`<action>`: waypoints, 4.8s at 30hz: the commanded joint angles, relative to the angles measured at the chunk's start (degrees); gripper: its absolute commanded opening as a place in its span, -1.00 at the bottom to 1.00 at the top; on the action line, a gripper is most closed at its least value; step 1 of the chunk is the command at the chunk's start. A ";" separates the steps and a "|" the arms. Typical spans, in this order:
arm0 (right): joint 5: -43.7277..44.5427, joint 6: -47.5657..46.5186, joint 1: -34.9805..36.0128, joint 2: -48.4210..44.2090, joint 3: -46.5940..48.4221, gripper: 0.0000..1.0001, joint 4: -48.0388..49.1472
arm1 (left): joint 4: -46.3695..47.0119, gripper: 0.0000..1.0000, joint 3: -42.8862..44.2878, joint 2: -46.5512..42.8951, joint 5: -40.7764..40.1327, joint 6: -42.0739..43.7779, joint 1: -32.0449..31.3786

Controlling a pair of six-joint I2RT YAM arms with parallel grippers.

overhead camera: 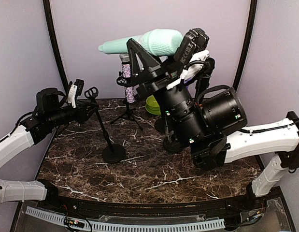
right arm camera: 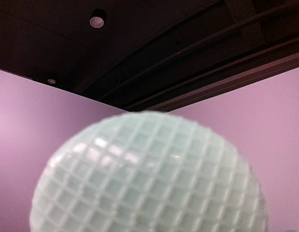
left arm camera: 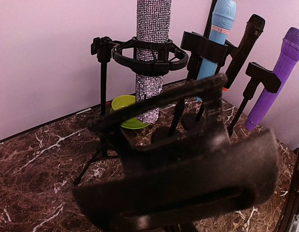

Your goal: Remove the microphone from the stand

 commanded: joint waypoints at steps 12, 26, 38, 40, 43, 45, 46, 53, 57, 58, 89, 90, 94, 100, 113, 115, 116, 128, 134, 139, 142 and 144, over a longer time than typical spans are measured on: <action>19.27 44.45 -2.62 -24.83 -3.92 -1.00 -69.94 | 0.56 -1.00 1.43 -2.72 2.17 13.06 0.61; 9.41 84.23 -19.34 -28.38 -27.06 -1.00 -95.01 | -0.54 -1.00 2.78 -3.18 4.85 11.54 0.64; 2.26 82.20 -44.87 -27.49 -29.70 -1.00 -98.10 | -2.85 -1.00 3.30 -3.80 7.35 12.51 0.56; 0.31 80.50 -51.14 -26.71 -30.37 -1.00 -95.08 | -3.06 -1.00 3.42 -3.54 8.38 12.39 0.56; -4.21 78.40 -58.98 -22.48 -30.56 -1.00 -90.12 | -3.04 -1.00 3.30 -3.38 9.07 12.21 0.52; -6.90 77.79 -63.39 -17.91 -28.93 -1.00 -88.32 | -2.83 -1.00 2.88 -3.51 9.36 12.23 0.53; -8.38 77.47 -65.43 -14.98 -27.66 -1.00 -87.93 | -2.83 -1.00 2.77 -3.51 9.66 12.33 0.57; -13.51 74.74 -74.07 10.58 -5.69 -1.00 -98.19 | -4.63 -0.78 3.23 -4.07 11.43 13.66 0.51; -14.58 72.52 -75.67 21.86 3.35 -1.00 -102.78 | -6.00 -0.41 3.33 -4.63 12.38 14.21 0.54; -15.06 72.09 -75.93 23.43 4.32 -1.00 -102.62 | -6.30 -0.33 3.45 -4.73 12.73 14.31 0.45; -18.24 67.74 -66.33 0.70 -12.47 0.69 -89.20 | -19.77 0.98 4.18 -10.23 17.27 17.04 0.44; -17.36 68.29 -64.81 -1.37 -14.29 0.68 -89.12 | -21.35 0.98 5.15 -9.73 17.27 17.25 0.46; -12.85 72.20 -57.34 -13.25 -22.90 0.67 -90.06 | -23.74 0.98 7.21 -9.26 19.88 18.86 0.47; -7.85 80.77 -47.12 -28.14 -33.09 0.66 -93.25 | -23.80 0.98 8.31 -9.12 21.92 18.20 0.53; 3.23 75.37 -15.61 -16.88 -21.89 0.62 -92.47 | -16.15 0.98 9.46 -10.87 2.77 14.48 0.53; 1.87 71.23 -13.11 -11.17 -17.45 0.59 -89.36 | -14.31 0.98 8.31 -11.97 -1.73 15.51 0.47; 0.24 69.15 -12.53 -8.15 -14.41 0.58 -87.47 | -13.87 0.98 7.90 -12.33 -2.18 16.34 0.49; -23.37 55.89 -13.33 26.35 20.71 0.36 -79.11 | -26.22 0.98 15.96 -13.64 6.47 18.21 0.59; -31.16 59.73 -16.53 32.06 24.53 0.24 -74.17 | -28.85 0.97 19.41 -10.96 -0.81 17.78 0.59; -37.02 61.99 -17.97 34.06 25.10 0.14 -68.46 | -28.77 0.95 17.75 -10.61 0.20 17.47 0.57; -37.66 64.24 -18.74 35.76 25.88 0.09 -67.61 | -28.87 0.95 16.58 -10.80 0.16 17.19 0.58; -37.58 65.13 -19.03 36.49 25.92 0.04 -66.79 | -28.99 0.95 16.28 -10.89 -0.25 17.10 0.61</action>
